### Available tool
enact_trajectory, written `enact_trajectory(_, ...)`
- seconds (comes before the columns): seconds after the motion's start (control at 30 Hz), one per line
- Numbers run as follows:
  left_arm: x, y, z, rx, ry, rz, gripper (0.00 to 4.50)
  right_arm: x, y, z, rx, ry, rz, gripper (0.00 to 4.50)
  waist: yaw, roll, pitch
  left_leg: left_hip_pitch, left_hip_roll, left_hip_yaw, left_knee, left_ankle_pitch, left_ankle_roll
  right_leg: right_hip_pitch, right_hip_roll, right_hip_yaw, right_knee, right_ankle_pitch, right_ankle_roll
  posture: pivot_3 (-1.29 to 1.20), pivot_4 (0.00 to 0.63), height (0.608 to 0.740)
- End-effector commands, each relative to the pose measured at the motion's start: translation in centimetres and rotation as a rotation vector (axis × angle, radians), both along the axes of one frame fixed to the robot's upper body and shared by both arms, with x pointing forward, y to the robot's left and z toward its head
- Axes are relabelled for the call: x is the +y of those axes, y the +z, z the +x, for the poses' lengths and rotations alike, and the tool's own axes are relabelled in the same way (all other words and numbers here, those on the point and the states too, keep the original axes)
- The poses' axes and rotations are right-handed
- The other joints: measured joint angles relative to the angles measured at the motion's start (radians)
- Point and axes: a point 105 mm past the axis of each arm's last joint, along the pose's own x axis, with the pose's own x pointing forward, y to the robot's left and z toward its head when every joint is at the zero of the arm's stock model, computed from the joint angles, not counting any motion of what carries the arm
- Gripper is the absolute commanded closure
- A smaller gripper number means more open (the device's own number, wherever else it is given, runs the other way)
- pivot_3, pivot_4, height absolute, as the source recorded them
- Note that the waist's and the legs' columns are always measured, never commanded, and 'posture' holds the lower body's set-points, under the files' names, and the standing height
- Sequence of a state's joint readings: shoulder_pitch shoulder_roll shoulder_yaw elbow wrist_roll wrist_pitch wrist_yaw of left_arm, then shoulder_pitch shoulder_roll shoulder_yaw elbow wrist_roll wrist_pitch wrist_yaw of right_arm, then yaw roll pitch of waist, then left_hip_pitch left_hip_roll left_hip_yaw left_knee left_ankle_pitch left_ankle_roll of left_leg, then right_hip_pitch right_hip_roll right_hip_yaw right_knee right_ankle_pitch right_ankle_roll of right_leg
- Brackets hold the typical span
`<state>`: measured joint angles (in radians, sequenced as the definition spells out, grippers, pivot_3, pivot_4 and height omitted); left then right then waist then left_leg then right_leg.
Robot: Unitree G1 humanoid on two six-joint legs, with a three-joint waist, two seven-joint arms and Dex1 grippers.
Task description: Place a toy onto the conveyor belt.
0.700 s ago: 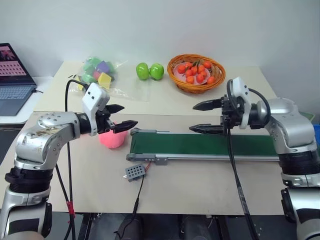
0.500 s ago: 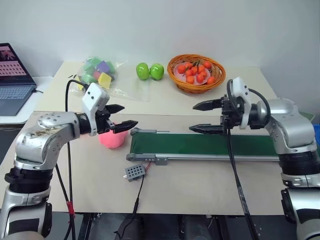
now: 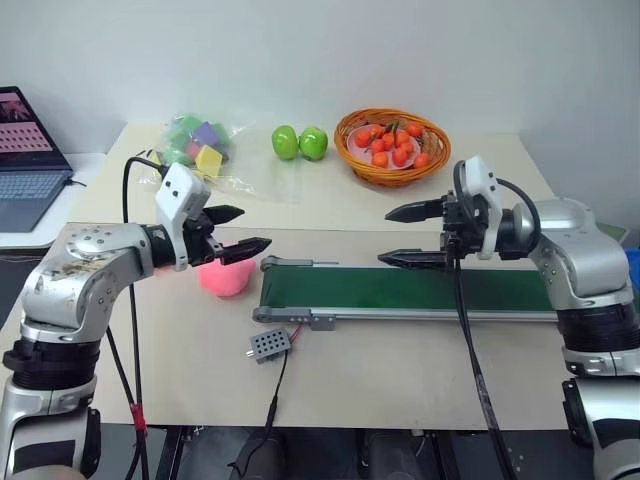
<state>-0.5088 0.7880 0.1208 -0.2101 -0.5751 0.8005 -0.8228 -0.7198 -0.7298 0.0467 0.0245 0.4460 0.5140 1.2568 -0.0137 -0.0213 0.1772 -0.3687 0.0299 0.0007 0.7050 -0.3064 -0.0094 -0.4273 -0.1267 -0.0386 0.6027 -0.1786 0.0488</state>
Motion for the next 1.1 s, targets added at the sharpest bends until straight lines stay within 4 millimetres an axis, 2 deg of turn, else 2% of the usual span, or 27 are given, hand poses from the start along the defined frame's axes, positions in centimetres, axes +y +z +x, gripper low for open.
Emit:
enact_trajectory(0.03,1.4,1.9,-0.8,-0.069,0.033,-0.027,0.01,-0.3,1.6,0.2,-0.061,-0.001,0.011,0.0,-0.001,0.0,0.0,0.0,0.0,0.0,0.0,0.0,0.0,0.0,0.0,0.0,0.0,0.0,0.0,0.0,0.15,0.738)
enact_trajectory(0.17,3.5,2.1,-1.3,-0.051,0.11,-0.073,0.01,0.0,1.8,0.3,-0.065,0.02,0.026,0.0,-0.001,0.0,0.0,0.0,0.0,0.0,0.0,0.0,0.0,0.0,0.0,0.0,0.0,0.0,0.0,0.0,0.15,0.738)
enact_trajectory(0.33,6.7,1.4,-2.1,0.023,0.239,-0.147,0.01,1.2,3.3,-0.3,-0.069,0.098,0.118,0.0,-0.002,0.0,0.0,0.0,0.0,0.0,0.0,0.0,0.0,0.0,0.0,0.0,0.0,0.0,0.0,0.0,0.15,0.738)
enact_trajectory(0.37,7.6,0.9,-2.3,0.052,0.282,-0.172,0.01,1.6,3.4,-0.5,-0.07,0.123,0.121,0.0,-0.002,0.0,0.0,0.0,0.0,0.0,0.0,0.0,0.0,0.0,0.0,0.0,0.0,0.0,0.0,0.0,0.15,0.738)
enact_trajectory(0.43,10.0,-1.5,-3.0,0.167,0.398,-0.246,0.01,2.4,3.1,-0.6,-0.068,0.165,0.102,0.0,-0.006,0.0,0.0,0.0,0.0,0.0,0.0,0.0,0.0,0.0,0.0,0.0,0.0,0.0,0.0,0.0,0.15,0.738)
enact_trajectory(0.5,11.5,-2.9,-3.5,0.234,0.479,-0.308,0.01,2.7,2.9,-0.5,-0.065,0.177,0.09,0.0,-0.007,0.0,0.0,0.001,0.0,0.0,0.0,0.0,0.0,0.0,0.0,0.0,0.001,0.0,0.0,0.0,0.15,0.738)
enact_trajectory(0.6,13.2,-5.6,-4.4,0.375,0.576,-0.499,0.01,2.7,2.8,-0.3,-0.064,0.18,0.084,0.0,-0.001,0.0,0.0,0.001,0.0,-0.001,0.0,0.0,0.0,0.0,0.0,0.0,0.001,0.0,0.0,0.0,0.15,0.738)
enact_trajectory(0.67,14.0,-7.3,-4.8,0.456,0.624,-0.701,0.01,2.7,2.8,-0.1,-0.065,0.181,0.074,0.0,0.002,0.0,0.0,0.001,0.0,-0.001,0.0,0.0,0.0,0.0,0.0,0.0,0.002,0.0,0.0,0.0,0.15,0.738)
enact_trajectory(0.77,13.7,-9.4,-4.9,0.554,0.647,-0.919,0.01,2.7,2.8,-0.1,-0.066,0.181,0.062,0.0,0.002,-0.001,0.0,0.001,0.0,-0.001,0.0,0.0,0.0,0.001,0.0,-0.001,0.001,0.0,0.0,0.0,0.15,0.738)
enact_trajectory(0.87,13.0,-9.4,-4.2,0.581,0.574,-1.203,0.01,2.5,2.9,-0.1,-0.066,0.177,0.054,0.0,0.002,-0.003,-0.001,0.001,0.0,-0.001,0.0,0.001,-0.001,0.001,0.0,-0.001,0.002,0.0,0.0,0.0,0.15,0.738)
enact_trajectory(0.9,12.7,-10.0,-3.9,0.602,0.568,-1.274,0.01,2.5,2.9,-0.1,-0.067,0.174,0.05,0.0,0.002,-0.004,-0.001,0.001,0.0,-0.002,0.0,0.001,-0.001,0.001,0.0,-0.001,0.002,0.0,0.0,0.0,0.15,0.738)
enact_trajectory(1.1,10.3,-13.3,-2.7,0.744,0.587,-1.409,0.01,2.1,3.1,-0.2,-0.069,0.159,0.032,0.0,-0.002,-0.005,-0.002,0.003,-0.001,-0.001,0.0,0.001,-0.002,0.003,0.0,0.0,0.002,0.0,0.0,0.0,0.15,0.738)
